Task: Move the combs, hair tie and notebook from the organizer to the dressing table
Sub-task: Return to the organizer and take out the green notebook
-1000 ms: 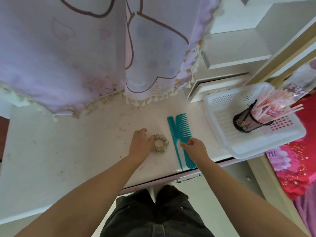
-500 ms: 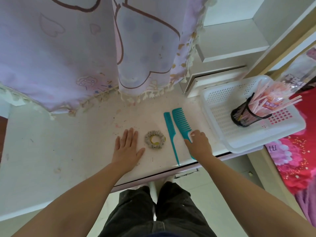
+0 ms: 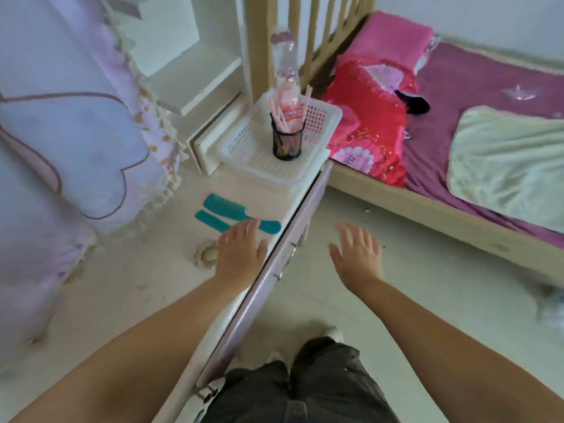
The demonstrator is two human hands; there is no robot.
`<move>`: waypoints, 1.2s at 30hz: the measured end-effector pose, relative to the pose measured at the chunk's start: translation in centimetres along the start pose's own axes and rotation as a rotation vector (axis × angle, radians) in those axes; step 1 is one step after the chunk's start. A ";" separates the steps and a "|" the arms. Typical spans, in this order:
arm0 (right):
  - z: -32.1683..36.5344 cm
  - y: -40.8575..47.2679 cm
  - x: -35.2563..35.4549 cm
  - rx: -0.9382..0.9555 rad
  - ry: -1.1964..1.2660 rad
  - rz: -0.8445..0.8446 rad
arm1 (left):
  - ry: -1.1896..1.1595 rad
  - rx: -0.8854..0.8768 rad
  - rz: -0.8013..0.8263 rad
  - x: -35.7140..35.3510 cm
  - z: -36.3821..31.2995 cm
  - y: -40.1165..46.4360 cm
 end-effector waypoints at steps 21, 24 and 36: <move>-34.0 -65.4 0.6 -1.448 0.185 -0.124 | 0.111 -1.362 0.562 -17.6 -57.9 -39.9; -37.1 -73.2 0.6 -1.606 0.229 -0.146 | 0.103 -1.494 0.601 -18.8 -64.2 -46.8; -60.2 -93.8 3.2 -1.938 0.184 -0.262 | 0.033 -1.801 0.631 -26.2 -95.8 -65.9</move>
Point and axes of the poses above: each hand's wrist, its own y-axis towards the middle knuckle, its own x-axis out of the back of the hand, z = x × y, the point moved 2 cm from there along y, towards the middle knuckle
